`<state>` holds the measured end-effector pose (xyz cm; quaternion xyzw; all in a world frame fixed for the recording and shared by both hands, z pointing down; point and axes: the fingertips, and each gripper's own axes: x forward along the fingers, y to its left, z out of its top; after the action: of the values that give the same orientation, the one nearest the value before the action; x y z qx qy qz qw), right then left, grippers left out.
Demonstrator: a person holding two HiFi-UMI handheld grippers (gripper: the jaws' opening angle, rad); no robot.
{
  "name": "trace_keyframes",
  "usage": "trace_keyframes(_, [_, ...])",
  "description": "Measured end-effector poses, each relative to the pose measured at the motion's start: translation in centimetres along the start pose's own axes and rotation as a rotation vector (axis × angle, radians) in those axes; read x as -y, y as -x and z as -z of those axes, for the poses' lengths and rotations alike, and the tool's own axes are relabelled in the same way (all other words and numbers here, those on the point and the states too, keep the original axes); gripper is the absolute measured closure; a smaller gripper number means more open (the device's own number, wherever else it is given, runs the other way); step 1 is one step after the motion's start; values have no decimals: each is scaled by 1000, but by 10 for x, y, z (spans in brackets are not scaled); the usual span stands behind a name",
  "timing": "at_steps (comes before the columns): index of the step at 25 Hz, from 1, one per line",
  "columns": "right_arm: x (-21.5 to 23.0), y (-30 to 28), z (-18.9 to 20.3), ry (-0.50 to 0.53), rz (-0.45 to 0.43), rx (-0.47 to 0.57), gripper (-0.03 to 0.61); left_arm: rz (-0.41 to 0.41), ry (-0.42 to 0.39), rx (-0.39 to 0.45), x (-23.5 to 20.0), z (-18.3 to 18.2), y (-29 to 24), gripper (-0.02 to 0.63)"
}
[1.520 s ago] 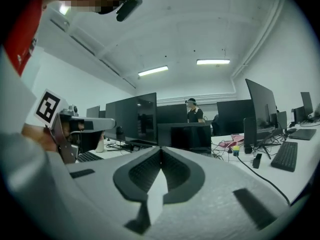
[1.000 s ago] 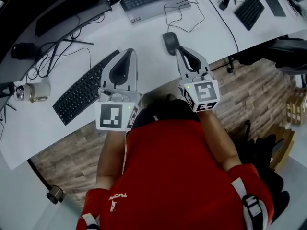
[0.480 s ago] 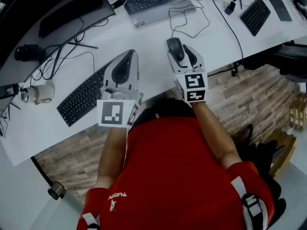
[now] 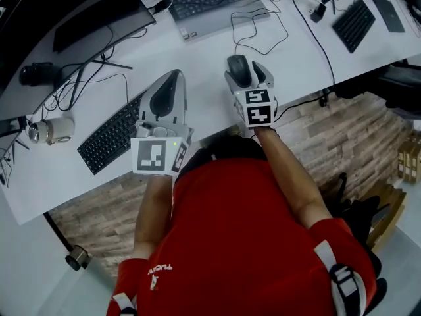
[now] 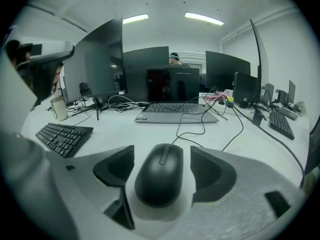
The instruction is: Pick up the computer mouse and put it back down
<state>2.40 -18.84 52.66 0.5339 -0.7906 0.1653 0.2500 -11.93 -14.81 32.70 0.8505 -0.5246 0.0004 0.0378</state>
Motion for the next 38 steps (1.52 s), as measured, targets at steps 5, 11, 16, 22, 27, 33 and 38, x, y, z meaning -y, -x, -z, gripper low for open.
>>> trace_keyframes(5, [0, -16, 12, 1, -1, -72, 219, -10, 1, -10, -3, 4, -3, 604])
trace_keyframes(11, [-1, -24, 17, -11, -6, -111, 219, -20, 5, -14, -6, 5, -4, 604])
trace_keyframes(16, [0, -26, 19, -7, -13, -116, 247, -26, 9, -13, -7, 6, -4, 604])
trace_keyframes(22, [2, -27, 21, -3, -30, -123, 258, -31, 10, -12, -6, 6, -5, 604])
trace_keyframes(27, [0, -26, 22, 4, -49, -126, 264, -34, 5, -7, -5, 3, -5, 604])
trace_keyframes(33, [1, -20, 15, 6, -59, -102, 265, -36, -1, -1, -4, 0, -4, 604])
trace_keyframes(38, [3, -10, 3, -6, -73, -61, 267, -37, -4, 1, -3, -1, -4, 604])
